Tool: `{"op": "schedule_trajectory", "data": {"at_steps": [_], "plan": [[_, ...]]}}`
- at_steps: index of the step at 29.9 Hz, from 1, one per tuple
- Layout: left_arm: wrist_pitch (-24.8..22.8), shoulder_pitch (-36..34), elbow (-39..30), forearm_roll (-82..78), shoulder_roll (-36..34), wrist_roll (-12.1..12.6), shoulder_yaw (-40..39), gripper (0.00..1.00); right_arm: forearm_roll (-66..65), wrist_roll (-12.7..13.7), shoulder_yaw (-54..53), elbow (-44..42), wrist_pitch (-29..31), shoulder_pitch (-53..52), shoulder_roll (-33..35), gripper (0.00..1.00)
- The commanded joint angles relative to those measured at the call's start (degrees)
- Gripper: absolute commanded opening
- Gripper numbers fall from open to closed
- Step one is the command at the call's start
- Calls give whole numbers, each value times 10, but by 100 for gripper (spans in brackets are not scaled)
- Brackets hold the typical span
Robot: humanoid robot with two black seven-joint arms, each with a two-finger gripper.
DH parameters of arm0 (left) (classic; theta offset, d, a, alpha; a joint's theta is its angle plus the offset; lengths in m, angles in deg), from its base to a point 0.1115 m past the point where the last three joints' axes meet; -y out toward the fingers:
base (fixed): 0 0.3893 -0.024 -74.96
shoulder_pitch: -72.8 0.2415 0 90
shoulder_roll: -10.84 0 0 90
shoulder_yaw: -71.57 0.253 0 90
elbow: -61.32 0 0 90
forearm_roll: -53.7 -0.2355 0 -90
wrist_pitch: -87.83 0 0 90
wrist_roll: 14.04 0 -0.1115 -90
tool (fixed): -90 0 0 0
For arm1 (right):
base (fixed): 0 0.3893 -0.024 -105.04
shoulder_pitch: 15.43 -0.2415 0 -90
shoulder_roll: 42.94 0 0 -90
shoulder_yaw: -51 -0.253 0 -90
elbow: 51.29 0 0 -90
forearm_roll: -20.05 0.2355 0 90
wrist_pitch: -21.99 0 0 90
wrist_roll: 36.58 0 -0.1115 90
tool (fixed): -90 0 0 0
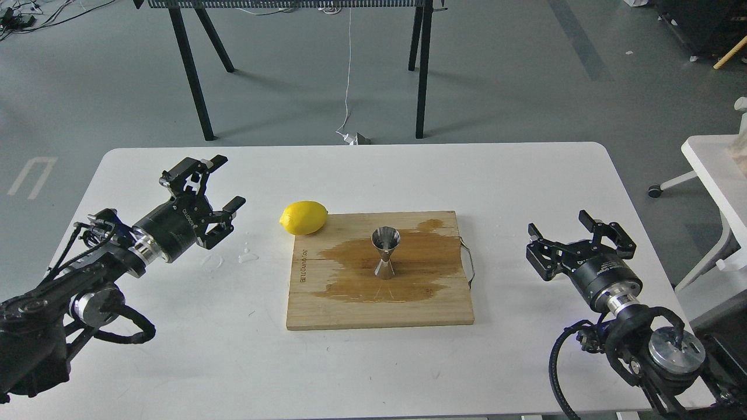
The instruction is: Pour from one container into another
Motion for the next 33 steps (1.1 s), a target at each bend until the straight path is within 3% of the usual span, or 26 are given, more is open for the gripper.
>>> {"op": "schedule_trajectory", "data": {"at_steps": [1,4,14,21,33], "plan": [[0,2,0,-1,-1,0,0,93,-56,26,1,-10,118,-51,47,95],[0,2,-1,-1,-1,0,1,94,-56,44,3,-61,213,-84,60,95],[0,1,-2,3,1,0,-27,94,-55,51,37,-234,213,-157,53,97],[0,1,-2,20,-1,0,-60,94,-55,46,27,-278,213,-158,4,97],[0,3,-2,19,2,0,-60,94,-54,34,13,-293,213,-157,3,97]]}}
